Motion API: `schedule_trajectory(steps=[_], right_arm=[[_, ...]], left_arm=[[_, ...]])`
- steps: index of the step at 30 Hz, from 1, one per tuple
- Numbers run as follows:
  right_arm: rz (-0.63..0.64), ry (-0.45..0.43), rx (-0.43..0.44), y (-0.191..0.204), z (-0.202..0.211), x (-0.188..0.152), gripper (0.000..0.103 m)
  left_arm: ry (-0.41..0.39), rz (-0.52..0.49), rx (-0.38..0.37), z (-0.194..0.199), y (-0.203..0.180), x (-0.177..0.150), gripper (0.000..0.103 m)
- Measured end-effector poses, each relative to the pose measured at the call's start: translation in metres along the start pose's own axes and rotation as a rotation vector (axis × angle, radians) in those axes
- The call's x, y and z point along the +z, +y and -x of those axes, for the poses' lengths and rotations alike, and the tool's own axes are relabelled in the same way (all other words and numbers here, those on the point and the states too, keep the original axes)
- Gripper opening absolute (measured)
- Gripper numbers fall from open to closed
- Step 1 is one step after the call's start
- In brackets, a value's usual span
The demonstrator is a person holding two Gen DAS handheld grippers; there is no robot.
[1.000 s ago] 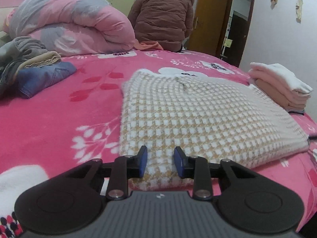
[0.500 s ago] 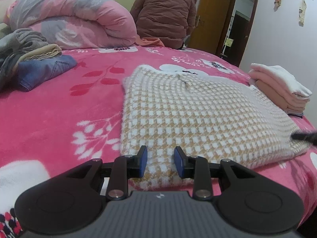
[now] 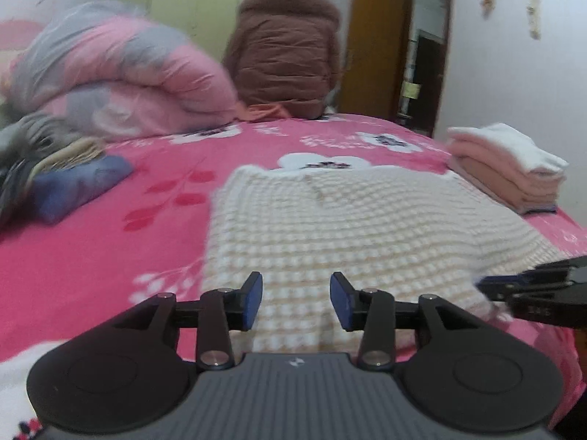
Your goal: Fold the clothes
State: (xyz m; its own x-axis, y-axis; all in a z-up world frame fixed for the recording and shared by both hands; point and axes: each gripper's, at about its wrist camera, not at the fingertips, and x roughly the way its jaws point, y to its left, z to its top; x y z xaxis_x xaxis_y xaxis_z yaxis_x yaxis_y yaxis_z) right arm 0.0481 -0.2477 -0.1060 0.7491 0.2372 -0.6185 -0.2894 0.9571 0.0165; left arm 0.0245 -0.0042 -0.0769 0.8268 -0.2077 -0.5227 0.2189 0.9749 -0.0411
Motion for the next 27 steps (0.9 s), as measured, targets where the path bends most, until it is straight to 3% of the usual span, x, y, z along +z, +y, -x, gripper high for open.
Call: schedule_trajectory(steps=[3,6,7,10,12,16,19,21,22,24,27], right_arm=[[0.025,-0.038,-0.035,0.013,0.012,0.006,0.012],[0.104,-0.183,0.043,0.041,0.041,0.009,0.013],[0.118,-0.19,0.067,0.048,0.042,0.008,0.013],[0.099,-0.082,0.081,0.055,0.006,-0.009,0.013],[0.08,-0.118,0.089,0.052,-0.004,-0.02,0.013],[-0.007,-0.091,0.109,0.051,0.015,0.004,0.015],[0.05,-0.188,0.152,0.063,0.034,0.007,0.015],[0.055,-0.138,0.167,0.069,0.021,0.001,0.014],[0.044,-0.073,0.161,0.069,0.003,-0.007,0.014],[0.028,-0.1,0.164,0.067,-0.009,-0.02,0.014],[-0.04,-0.086,0.186,0.066,0.003,-0.007,0.016]], left_arm=[[0.081,-0.031,0.047,-0.02,-0.008,-0.01,0.046],[0.069,-0.027,0.052,-0.02,-0.008,-0.013,0.046],[0.069,-0.026,0.052,-0.02,-0.008,-0.014,0.046],[0.071,-0.027,0.052,-0.021,-0.007,-0.014,0.047],[0.07,-0.036,0.049,-0.019,-0.006,-0.014,0.047],[0.064,-0.023,0.038,-0.02,-0.003,-0.015,0.047],[0.054,-0.03,0.042,-0.02,-0.004,-0.018,0.047],[0.054,-0.031,0.036,-0.02,-0.004,-0.018,0.05],[0.054,-0.031,0.033,-0.02,-0.003,-0.018,0.05],[0.054,-0.05,0.034,-0.017,-0.004,-0.018,0.051],[0.05,-0.044,0.024,-0.016,-0.002,-0.019,0.051]])
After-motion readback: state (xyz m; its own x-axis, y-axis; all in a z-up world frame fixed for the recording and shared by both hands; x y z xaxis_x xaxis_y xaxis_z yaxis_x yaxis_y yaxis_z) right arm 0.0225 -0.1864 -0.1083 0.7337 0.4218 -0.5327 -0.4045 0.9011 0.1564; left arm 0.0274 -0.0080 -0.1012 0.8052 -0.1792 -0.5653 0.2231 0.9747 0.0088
